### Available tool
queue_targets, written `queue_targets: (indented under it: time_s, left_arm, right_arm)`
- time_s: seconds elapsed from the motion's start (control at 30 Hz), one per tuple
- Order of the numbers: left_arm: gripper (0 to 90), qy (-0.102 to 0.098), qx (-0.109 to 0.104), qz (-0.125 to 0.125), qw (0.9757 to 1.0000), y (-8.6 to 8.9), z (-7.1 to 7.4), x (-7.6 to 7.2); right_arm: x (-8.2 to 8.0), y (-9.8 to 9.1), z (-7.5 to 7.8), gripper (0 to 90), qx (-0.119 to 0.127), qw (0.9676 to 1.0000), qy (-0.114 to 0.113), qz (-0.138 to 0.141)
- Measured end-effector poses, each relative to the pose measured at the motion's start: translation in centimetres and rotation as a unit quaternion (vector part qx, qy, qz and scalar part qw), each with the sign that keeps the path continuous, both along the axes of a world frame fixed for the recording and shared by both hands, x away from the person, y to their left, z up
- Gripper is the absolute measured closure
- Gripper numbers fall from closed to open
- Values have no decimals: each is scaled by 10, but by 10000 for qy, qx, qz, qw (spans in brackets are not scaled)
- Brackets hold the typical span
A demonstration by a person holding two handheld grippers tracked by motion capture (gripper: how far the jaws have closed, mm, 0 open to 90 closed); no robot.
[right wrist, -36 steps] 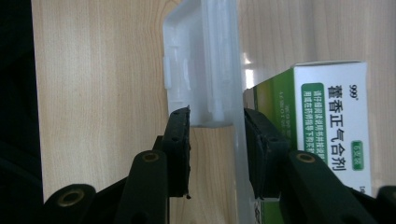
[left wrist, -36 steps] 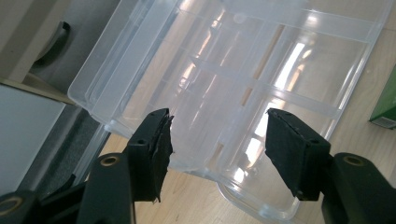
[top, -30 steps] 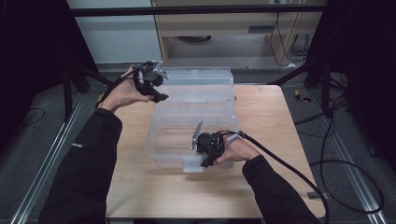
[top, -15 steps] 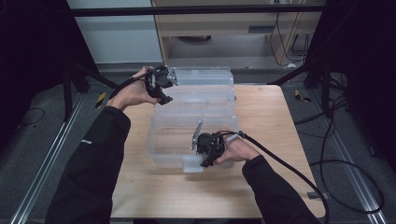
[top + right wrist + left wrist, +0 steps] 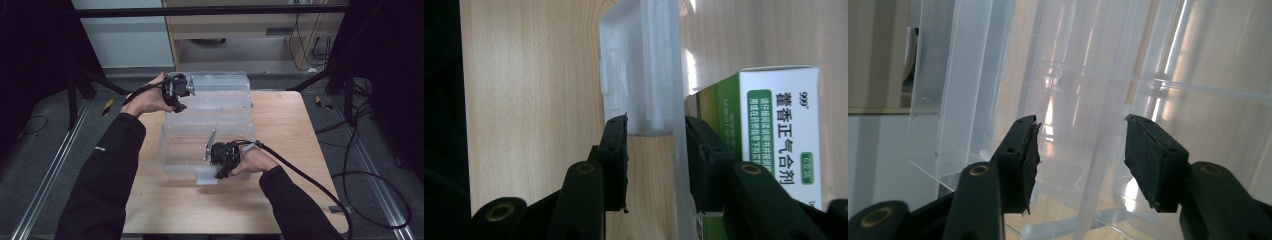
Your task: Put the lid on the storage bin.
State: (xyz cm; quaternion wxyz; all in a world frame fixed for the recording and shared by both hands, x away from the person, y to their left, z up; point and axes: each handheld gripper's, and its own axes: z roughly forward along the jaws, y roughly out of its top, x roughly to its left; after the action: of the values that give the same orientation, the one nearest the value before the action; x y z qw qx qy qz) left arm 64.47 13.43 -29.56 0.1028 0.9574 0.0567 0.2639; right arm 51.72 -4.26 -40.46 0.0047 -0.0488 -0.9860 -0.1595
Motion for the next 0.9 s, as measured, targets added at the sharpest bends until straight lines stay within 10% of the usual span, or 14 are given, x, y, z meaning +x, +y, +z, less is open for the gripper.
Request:
queue_targets:
  time_s: [0.9]
  left_arm:
    - [678,80,317,-184,9993,-18,-14,4]
  right_arm:
    - [-1,0,0,643,-28,10000,-58,14]
